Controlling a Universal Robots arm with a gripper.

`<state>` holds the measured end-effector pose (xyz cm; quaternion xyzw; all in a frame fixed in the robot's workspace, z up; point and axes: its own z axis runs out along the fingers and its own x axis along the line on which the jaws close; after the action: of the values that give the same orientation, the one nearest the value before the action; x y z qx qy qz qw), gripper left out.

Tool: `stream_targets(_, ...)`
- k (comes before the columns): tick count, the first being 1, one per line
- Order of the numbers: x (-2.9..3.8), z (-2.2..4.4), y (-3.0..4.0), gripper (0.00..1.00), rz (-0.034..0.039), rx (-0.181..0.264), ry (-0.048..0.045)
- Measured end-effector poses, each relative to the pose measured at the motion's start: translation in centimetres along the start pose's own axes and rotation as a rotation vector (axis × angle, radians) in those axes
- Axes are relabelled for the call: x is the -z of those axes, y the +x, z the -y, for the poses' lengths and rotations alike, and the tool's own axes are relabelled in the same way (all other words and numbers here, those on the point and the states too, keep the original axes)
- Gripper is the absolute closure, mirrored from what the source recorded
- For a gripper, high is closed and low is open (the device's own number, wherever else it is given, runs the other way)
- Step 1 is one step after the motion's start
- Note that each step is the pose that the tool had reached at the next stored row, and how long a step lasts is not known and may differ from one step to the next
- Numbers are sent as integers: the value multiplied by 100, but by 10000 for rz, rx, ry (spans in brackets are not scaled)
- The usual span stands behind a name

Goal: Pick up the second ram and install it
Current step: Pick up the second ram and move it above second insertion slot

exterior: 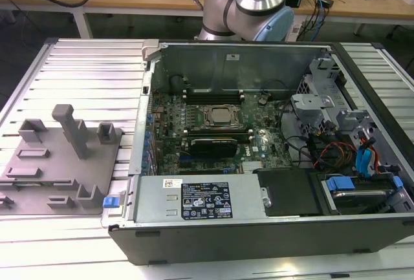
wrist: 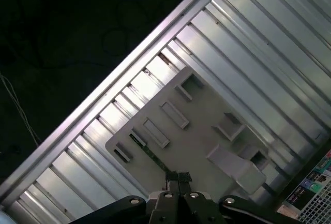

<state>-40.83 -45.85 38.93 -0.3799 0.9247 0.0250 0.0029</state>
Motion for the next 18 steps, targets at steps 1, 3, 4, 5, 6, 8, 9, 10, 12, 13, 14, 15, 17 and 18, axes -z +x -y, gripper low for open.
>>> stream_targets(1, 0, 0, 0, 89, -4, 86, -2)
stream_targets(3, 0, 0, 0, 89, -17, 381, -9)
stream_targets(4, 0, 0, 0, 89, -20, 451, -11)
stream_targets(5, 0, 0, 0, 89, -24, 532, -13)
stream_targets(6, 0, 0, 0, 89, -36, 814, -19)
stream_targets(8, 0, 0, 0, 89, -54, 1239, -30)
stream_targets(9, 0, 0, 0, 89, -62, 1397, -34)
stream_targets(10, -1, 1, -1, 89, -77, 1572, -31)
stream_targets(12, 1, 1, -1, 89, -135, 1696, 10)
stream_targets(13, 0, 1, 0, 89, -208, 1835, 65)
stream_targets(14, 1, 1, 1, 89, -232, 1957, 78)
stream_targets(15, 0, 0, 0, 89, -249, 2051, 85)
stream_targets(17, -1, 0, 0, 89, -298, 2661, 95)
stream_targets(18, 0, 0, 0, 89, -321, 2906, 102)
